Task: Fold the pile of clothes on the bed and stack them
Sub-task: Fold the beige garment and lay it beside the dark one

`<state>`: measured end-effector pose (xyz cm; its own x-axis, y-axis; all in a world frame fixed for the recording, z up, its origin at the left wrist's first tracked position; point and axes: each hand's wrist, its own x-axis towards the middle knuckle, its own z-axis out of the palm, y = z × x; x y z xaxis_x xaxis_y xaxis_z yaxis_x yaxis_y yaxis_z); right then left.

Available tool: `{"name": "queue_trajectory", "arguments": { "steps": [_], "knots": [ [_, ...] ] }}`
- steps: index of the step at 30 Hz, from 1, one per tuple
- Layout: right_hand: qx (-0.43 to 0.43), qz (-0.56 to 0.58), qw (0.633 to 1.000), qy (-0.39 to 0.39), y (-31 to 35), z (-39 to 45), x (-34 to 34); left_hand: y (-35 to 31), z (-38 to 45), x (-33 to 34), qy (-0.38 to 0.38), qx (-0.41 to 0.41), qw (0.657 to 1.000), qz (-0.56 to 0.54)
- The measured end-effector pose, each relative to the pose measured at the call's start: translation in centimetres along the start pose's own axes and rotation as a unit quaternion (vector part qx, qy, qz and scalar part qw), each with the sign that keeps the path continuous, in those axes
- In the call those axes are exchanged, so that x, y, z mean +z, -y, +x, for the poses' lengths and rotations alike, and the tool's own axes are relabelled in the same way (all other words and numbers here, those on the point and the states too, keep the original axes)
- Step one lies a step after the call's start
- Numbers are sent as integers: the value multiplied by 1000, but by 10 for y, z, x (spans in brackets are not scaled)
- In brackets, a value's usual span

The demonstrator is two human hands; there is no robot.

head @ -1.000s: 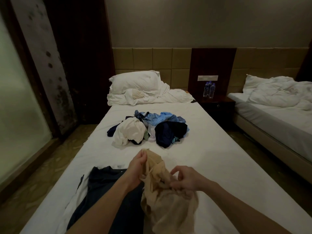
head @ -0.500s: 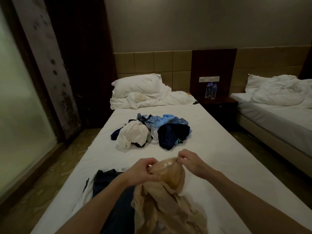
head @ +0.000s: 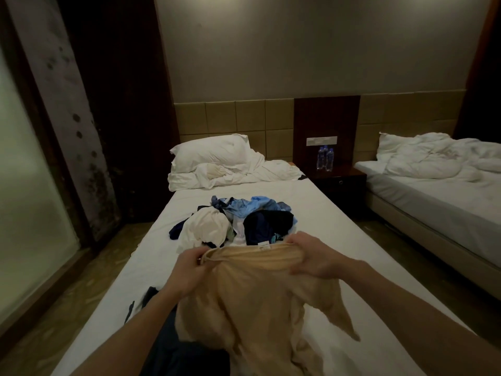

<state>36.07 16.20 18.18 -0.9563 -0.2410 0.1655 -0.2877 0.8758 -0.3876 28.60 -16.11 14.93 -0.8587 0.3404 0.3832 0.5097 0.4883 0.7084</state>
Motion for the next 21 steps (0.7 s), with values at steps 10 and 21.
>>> {"name": "queue_trajectory", "arguments": {
  "steps": [10, 21],
  "knots": [
    [59, 109, 953, -277, 15, -36, -57, -58, 2, -7, -154, 1, 984, 92],
    [2, 110, 899, -425, 72, -83, -129, -146, -26, -54, -303, 119, 923, 204]
  ]
}}
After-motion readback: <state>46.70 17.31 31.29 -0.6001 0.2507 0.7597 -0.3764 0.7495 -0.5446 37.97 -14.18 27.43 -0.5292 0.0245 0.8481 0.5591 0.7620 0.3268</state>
